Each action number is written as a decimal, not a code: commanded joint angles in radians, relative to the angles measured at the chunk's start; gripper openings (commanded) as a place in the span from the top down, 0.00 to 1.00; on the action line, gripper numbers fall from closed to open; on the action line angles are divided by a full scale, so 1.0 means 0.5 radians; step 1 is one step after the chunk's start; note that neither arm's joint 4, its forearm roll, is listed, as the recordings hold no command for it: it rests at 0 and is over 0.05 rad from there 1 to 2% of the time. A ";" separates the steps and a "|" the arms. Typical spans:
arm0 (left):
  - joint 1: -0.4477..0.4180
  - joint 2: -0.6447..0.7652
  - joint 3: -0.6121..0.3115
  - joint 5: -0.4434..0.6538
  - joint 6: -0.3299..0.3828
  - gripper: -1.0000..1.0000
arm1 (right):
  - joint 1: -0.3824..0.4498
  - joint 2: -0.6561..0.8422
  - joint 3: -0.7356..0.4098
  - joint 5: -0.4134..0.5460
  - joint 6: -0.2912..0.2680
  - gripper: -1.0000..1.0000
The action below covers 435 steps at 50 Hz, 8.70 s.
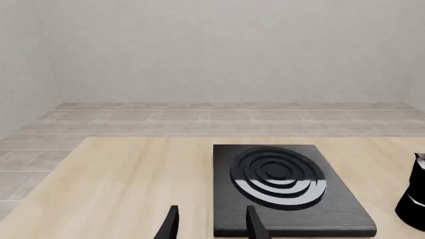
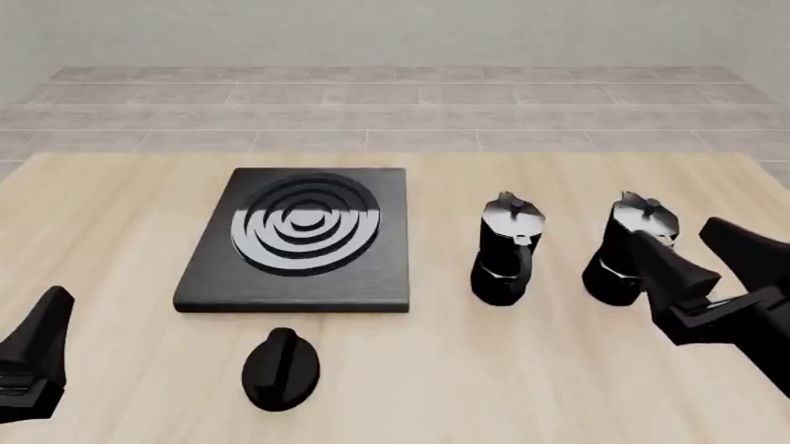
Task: Put both moka pots on the stove.
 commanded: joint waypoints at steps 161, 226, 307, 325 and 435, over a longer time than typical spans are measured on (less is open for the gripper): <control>0.000 0.000 0.000 0.000 0.000 0.00 | 0.341 2.061 -0.401 -0.896 0.402 1.00; 0.000 0.000 0.000 0.000 0.000 0.00 | 0.575 1.684 -0.832 -1.098 0.016 1.00; 0.000 0.000 0.000 0.000 0.000 0.00 | 1.104 2.858 -2.273 -0.790 -0.016 1.00; 0.000 0.000 0.000 0.000 0.000 0.00 | 1.113 2.988 -2.360 -0.777 0.025 1.00; 0.000 0.000 0.000 0.000 0.000 0.00 | 1.065 3.149 -2.458 -0.516 0.232 0.00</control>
